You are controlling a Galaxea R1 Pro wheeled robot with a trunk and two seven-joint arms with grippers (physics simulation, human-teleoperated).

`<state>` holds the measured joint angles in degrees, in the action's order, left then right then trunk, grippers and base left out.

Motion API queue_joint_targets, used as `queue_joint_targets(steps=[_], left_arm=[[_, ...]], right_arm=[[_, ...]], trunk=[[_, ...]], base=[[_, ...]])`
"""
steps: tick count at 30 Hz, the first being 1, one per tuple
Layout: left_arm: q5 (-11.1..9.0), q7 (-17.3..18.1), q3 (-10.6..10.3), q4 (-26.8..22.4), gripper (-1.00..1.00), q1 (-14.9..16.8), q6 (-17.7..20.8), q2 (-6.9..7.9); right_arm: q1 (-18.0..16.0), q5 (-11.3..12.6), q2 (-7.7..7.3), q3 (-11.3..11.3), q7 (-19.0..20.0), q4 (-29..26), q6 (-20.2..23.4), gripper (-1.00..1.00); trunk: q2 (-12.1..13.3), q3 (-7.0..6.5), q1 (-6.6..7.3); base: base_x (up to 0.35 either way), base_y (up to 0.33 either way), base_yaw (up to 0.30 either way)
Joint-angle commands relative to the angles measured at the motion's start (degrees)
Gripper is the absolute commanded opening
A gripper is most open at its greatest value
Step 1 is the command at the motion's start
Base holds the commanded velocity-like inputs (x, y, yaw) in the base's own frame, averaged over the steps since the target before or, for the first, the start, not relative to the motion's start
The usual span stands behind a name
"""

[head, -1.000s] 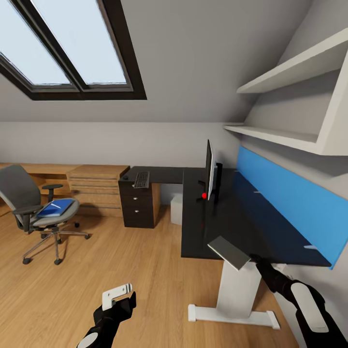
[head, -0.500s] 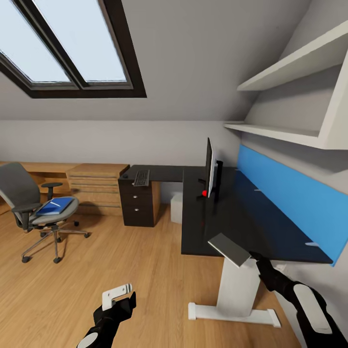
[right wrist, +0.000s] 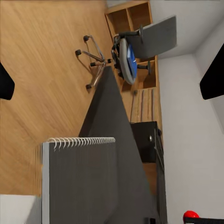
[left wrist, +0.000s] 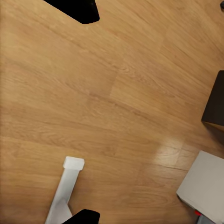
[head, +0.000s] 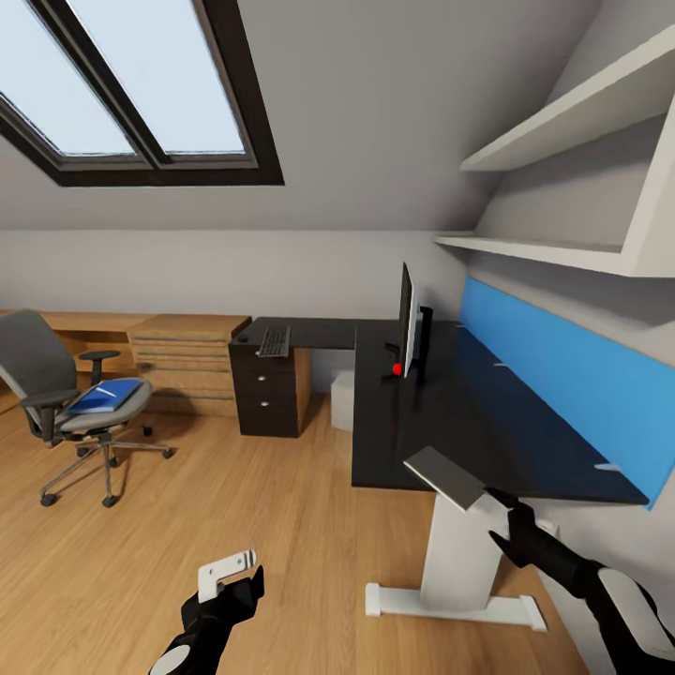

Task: In the bedroom, organize the workspace by keeping the computer under the desk, ensuring the monitor is on the desk, placing the keyboard on the desk next to the monitor, placing the mouse on the desk next to the keyboard, moving the folder from the swivel chair onto the desk next to the mouse, stacking the notebook on top of the folder with the pen on top of the notebook, and positioning the swivel chair next to the desk.

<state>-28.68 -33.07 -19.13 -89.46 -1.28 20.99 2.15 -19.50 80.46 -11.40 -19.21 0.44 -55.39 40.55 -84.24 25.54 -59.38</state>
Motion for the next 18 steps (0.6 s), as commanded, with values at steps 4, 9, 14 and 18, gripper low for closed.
queue_joint_targets(steps=[4,9,14,18], left_arm=[[-0.35,-0.46,-0.12,-0.10,1.00,0.02,0.10,0.05],[-0.33,-0.44,-0.15,-0.10,1.00,-0.01,0.10,0.00],[-0.32,-0.47,-0.20,-0.10,1.00,0.01,0.10,-0.05],[-0.32,-0.45,-0.21,-0.07,1.00,0.02,0.10,-0.07]], right_arm=[[-0.03,0.36,-0.38,-0.57,1.64,0.46,0.76,1.00],[-0.02,0.33,-0.48,-0.71,2.44,0.52,0.76,1.00],[-0.03,0.26,-0.51,-0.73,2.65,0.54,0.76,1.00],[-0.03,0.17,-0.47,-0.74,2.96,0.48,0.76,1.00]], trunk=[[-1.65,0.77,-0.89],[-3.66,1.67,-1.99],[-5.66,2.57,-3.08],[-7.27,3.29,-3.96]], base=[[0.000,0.000,0.000],[0.000,0.000,0.000],[0.000,0.000,0.000],[0.000,0.000,0.000]])
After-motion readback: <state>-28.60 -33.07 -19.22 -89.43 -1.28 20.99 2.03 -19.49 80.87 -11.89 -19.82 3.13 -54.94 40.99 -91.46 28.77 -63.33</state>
